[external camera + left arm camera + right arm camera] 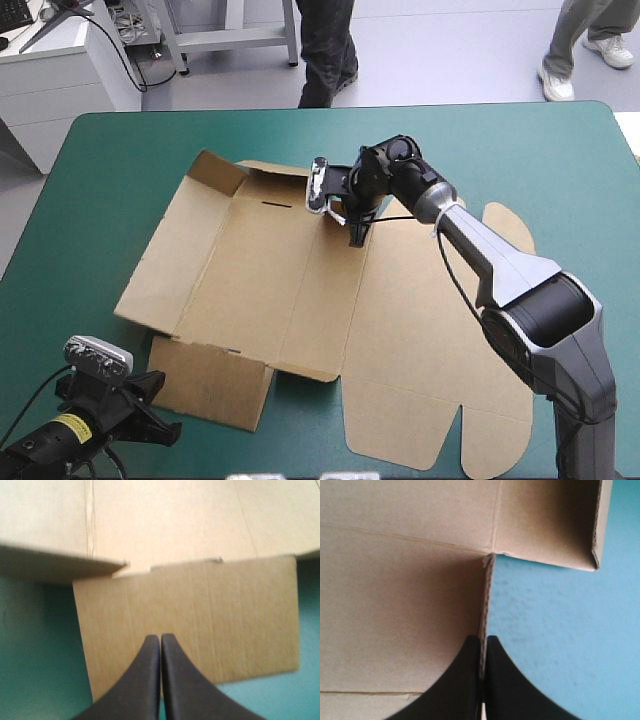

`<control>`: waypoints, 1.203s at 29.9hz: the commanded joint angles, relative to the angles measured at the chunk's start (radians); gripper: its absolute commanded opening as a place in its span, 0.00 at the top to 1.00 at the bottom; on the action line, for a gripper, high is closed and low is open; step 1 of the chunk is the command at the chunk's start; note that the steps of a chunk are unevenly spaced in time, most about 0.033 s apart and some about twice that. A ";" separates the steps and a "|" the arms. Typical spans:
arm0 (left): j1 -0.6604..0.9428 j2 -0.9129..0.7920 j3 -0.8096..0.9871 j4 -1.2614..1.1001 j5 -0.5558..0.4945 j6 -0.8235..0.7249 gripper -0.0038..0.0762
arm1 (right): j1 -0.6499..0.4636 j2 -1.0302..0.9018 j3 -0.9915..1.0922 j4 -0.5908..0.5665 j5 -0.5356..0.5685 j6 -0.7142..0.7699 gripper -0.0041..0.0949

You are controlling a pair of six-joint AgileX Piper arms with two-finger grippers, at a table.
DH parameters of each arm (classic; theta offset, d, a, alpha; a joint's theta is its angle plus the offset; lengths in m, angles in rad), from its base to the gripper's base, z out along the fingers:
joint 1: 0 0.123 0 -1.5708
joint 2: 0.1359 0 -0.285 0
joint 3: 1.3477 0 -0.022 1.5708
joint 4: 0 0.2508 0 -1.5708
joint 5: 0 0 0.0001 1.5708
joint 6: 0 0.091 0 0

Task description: Fold the box

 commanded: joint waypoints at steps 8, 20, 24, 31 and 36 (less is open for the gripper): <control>-0.002 0.011 -0.024 -0.018 -0.061 0.003 0.96 | 0.083 -0.062 -0.035 0.135 -0.044 -0.162 0.98; -0.002 0.011 -0.024 -0.018 -0.061 0.001 0.96 | 0.083 -0.055 -0.035 0.052 -0.058 -0.060 0.95; -0.002 0.011 -0.024 -0.018 -0.061 0.001 0.96 | 0.083 -0.055 -0.035 0.027 -0.058 -0.025 0.81; -0.002 0.011 -0.024 -0.018 -0.061 0.001 0.96 | 0.081 -0.087 -0.035 -0.114 -0.003 0.062 0.65; -0.002 0.011 -0.024 -0.018 -0.061 0.001 0.96 | 0.006 -0.188 0.021 -0.163 0.029 0.182 0.70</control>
